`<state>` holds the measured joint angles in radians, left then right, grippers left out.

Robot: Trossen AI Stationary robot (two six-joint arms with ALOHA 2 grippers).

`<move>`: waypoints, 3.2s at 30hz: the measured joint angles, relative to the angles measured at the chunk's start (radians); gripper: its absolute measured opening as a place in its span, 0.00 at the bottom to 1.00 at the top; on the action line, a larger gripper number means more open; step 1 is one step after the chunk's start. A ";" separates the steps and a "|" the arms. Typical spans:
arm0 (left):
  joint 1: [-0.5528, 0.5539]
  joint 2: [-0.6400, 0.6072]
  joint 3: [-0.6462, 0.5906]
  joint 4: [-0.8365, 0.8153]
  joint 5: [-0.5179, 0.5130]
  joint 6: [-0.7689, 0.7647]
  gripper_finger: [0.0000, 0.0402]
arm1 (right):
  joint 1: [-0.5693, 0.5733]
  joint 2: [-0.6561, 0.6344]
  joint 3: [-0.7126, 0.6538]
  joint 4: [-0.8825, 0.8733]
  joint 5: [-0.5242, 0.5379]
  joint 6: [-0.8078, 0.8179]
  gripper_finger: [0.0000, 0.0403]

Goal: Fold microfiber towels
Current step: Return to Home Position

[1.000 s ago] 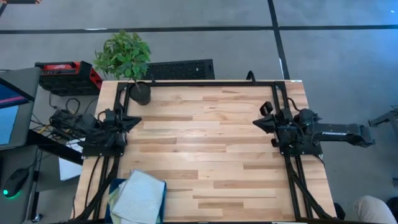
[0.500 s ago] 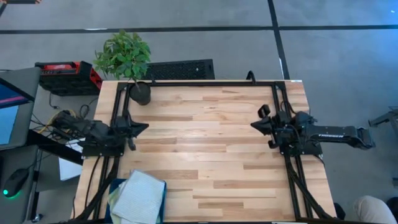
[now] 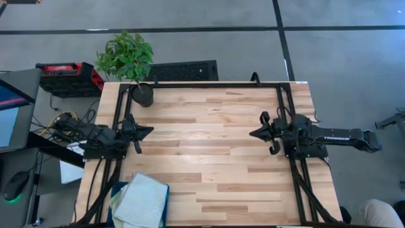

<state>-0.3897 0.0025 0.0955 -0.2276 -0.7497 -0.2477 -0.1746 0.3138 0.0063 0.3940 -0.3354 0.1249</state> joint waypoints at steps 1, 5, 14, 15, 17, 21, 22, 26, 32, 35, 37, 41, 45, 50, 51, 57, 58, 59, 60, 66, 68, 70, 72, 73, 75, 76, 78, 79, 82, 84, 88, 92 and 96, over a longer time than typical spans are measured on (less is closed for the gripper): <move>0.000 0.001 -0.001 0.000 0.000 0.000 0.00 | -0.002 0.000 0.000 -0.015 0.000 0.000 0.03; 0.000 0.002 -0.001 -0.001 -0.010 -0.038 0.00 | -0.004 0.000 0.000 -0.054 0.001 -0.002 0.03; 0.000 0.002 0.001 -0.026 -0.029 -0.160 0.00 | -0.004 0.000 0.000 -0.104 0.023 0.006 0.03; 0.000 0.002 0.004 -0.039 -0.025 -0.179 0.00 | -0.005 0.000 0.000 -0.106 0.023 0.006 0.03; 0.000 0.002 0.004 -0.046 -0.021 -0.186 0.00 | -0.004 0.000 0.000 -0.111 0.023 0.006 0.03; 0.000 0.002 0.004 -0.047 -0.020 -0.142 0.00 | -0.004 0.000 0.000 -0.111 0.023 0.006 0.03; 0.000 0.002 0.004 -0.047 -0.019 -0.136 0.00 | -0.004 0.000 0.000 -0.111 0.023 0.006 0.03; 0.000 0.002 0.004 -0.048 -0.018 -0.112 0.00 | -0.004 0.000 0.000 -0.113 0.023 0.006 0.03; 0.000 0.002 0.003 -0.050 -0.018 -0.104 0.00 | -0.004 0.000 0.000 -0.113 0.023 0.006 0.03; 0.000 0.002 0.003 -0.050 -0.018 -0.104 0.00 | -0.004 0.000 -0.001 -0.113 0.023 0.006 0.03; 0.000 0.002 0.002 -0.050 -0.018 -0.104 0.00 | -0.004 0.000 -0.001 -0.113 0.023 0.006 0.03; 0.000 0.002 0.002 -0.051 -0.018 -0.104 0.00 | -0.004 0.000 -0.001 -0.113 0.023 0.006 0.03; 0.000 0.002 0.002 -0.051 -0.018 -0.104 0.00 | -0.004 0.000 -0.001 -0.113 0.023 0.006 0.03; 0.000 0.002 0.002 -0.051 -0.018 -0.104 0.00 | -0.004 0.000 -0.001 -0.113 0.023 0.006 0.03; 0.000 0.002 0.002 -0.051 -0.018 -0.104 0.00 | -0.004 0.000 -0.001 -0.113 0.023 0.006 0.03; 0.000 0.002 0.002 -0.051 -0.018 -0.104 0.00 | -0.004 0.000 -0.001 -0.113 0.023 0.006 0.03; 0.000 0.002 0.002 -0.051 -0.018 -0.104 0.00 | -0.004 0.000 -0.001 -0.113 0.023 0.006 0.03; 0.000 0.002 0.002 -0.051 -0.018 -0.104 0.00 | -0.004 0.000 -0.001 -0.113 0.023 0.006 0.03; 0.000 0.002 0.002 -0.051 -0.017 -0.104 0.00 | -0.004 0.000 -0.001 -0.113 0.023 0.006 0.03; 0.000 0.002 0.001 -0.051 -0.017 -0.104 0.00 | -0.004 0.000 -0.001 -0.113 0.023 0.006 0.03; 0.000 0.002 0.001 -0.051 -0.017 -0.104 0.00 | -0.004 0.000 -0.001 -0.113 0.023 0.006 0.03; 0.000 0.002 0.001 -0.052 -0.017 -0.104 0.00 | -0.004 0.000 -0.001 -0.113 0.023 0.007 0.03; 0.000 0.002 0.001 -0.052 -0.018 -0.104 0.00 | -0.004 0.000 -0.001 -0.113 0.023 0.007 0.03; 0.000 0.002 0.001 -0.051 -0.017 -0.104 0.00 | -0.004 0.000 -0.001 -0.113 0.023 0.007 0.03; 0.000 0.002 0.001 -0.051 -0.017 -0.104 0.00 | -0.004 0.000 -0.001 -0.113 0.023 0.007 0.03; 0.000 0.002 0.001 -0.052 -0.017 -0.104 0.00 | -0.004 0.000 -0.001 -0.113 0.023 0.007 0.03; 0.000 0.002 0.001 -0.052 -0.017 -0.104 0.00 | -0.004 0.000 -0.001 -0.113 0.023 0.007 0.03; 0.000 0.002 0.001 -0.052 -0.017 -0.104 0.00 | -0.004 0.000 -0.001 -0.113 0.023 0.007 0.03; 0.000 0.002 0.001 -0.052 -0.017 -0.104 0.00 | -0.004 0.000 -0.001 -0.113 0.023 0.007 0.03; 0.000 0.002 0.001 -0.051 -0.017 -0.104 0.00 | -0.004 0.000 -0.001 -0.113 0.023 0.007 0.03; 0.000 0.002 0.001 -0.052 -0.017 -0.104 0.00 | -0.004 0.000 -0.001 -0.113 0.023 0.007 0.03; 0.000 0.002 0.001 -0.051 -0.017 -0.104 0.00 | -0.004 0.000 -0.001 -0.113 0.023 0.007 0.03; 0.000 0.002 0.001 -0.052 -0.017 -0.104 0.00 | -0.004 0.000 -0.001 -0.113 0.023 0.007 0.03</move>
<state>-0.3901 0.0044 0.0963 -0.2792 -0.7670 -0.3515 -0.1791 0.3138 0.0051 0.2808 -0.3126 0.1318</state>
